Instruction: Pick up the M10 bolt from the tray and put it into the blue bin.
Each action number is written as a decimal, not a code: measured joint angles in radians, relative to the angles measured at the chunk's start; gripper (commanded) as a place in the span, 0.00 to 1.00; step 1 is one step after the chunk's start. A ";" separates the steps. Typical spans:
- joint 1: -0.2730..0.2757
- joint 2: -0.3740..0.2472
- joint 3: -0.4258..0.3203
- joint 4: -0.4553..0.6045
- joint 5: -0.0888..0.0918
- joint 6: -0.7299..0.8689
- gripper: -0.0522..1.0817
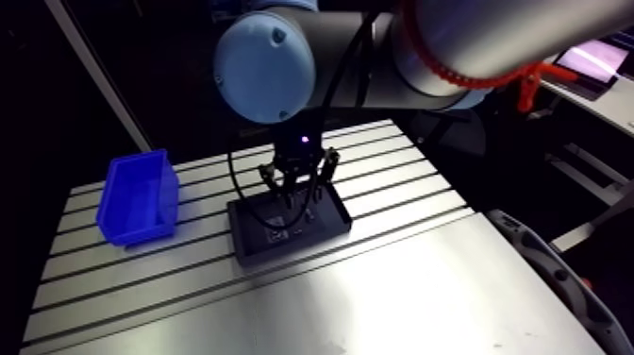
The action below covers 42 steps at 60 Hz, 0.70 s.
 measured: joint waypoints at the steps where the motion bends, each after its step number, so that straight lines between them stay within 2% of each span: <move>1: 0.000 0.000 0.000 0.000 0.000 0.000 0.49; 42: -0.007 0.016 0.000 -0.003 0.001 -0.005 0.49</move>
